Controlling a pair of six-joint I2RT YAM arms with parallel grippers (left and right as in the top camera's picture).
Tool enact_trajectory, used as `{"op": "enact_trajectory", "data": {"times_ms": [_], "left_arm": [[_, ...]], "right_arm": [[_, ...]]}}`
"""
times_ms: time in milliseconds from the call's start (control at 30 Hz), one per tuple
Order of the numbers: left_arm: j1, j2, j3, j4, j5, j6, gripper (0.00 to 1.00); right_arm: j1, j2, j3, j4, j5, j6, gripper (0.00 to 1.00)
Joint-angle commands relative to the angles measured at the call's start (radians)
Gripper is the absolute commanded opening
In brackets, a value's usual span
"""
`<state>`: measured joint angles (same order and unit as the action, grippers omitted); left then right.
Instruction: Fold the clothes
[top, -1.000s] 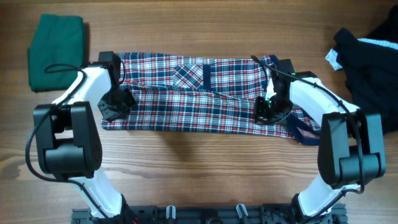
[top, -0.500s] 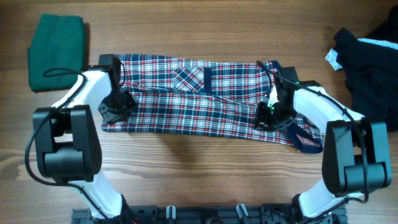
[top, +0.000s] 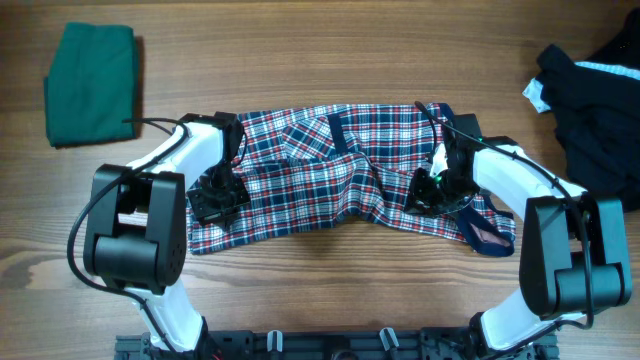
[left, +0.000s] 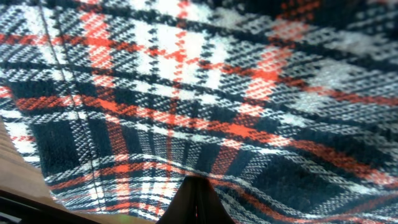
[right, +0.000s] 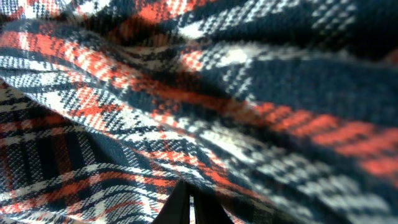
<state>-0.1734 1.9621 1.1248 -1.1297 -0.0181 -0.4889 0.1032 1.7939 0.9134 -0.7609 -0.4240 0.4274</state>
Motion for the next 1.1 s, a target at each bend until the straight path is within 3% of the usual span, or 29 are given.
{"op": "enact_trajectory", "data": {"times_ms": [0, 167, 433, 1067], "left_arm": [[0.016, 0.15, -0.113, 0.083, 0.094, -0.017, 0.04], [0.081, 0.15, -0.113, 0.12, 0.07, -0.021, 0.04], [0.21, 0.15, -0.113, 0.252, 0.065, -0.013, 0.04], [0.228, 0.15, -0.113, 0.535, -0.019, -0.013, 0.04]], "right_arm": [[0.019, 0.114, -0.124, -0.006, 0.145, 0.059, 0.04], [0.006, 0.114, -0.124, 0.025, 0.192, 0.127, 0.04], [-0.116, 0.114, -0.122, 0.091, 0.196, 0.111, 0.04], [-0.177, 0.114, -0.038, 0.186, 0.447, 0.007, 0.04]]}}
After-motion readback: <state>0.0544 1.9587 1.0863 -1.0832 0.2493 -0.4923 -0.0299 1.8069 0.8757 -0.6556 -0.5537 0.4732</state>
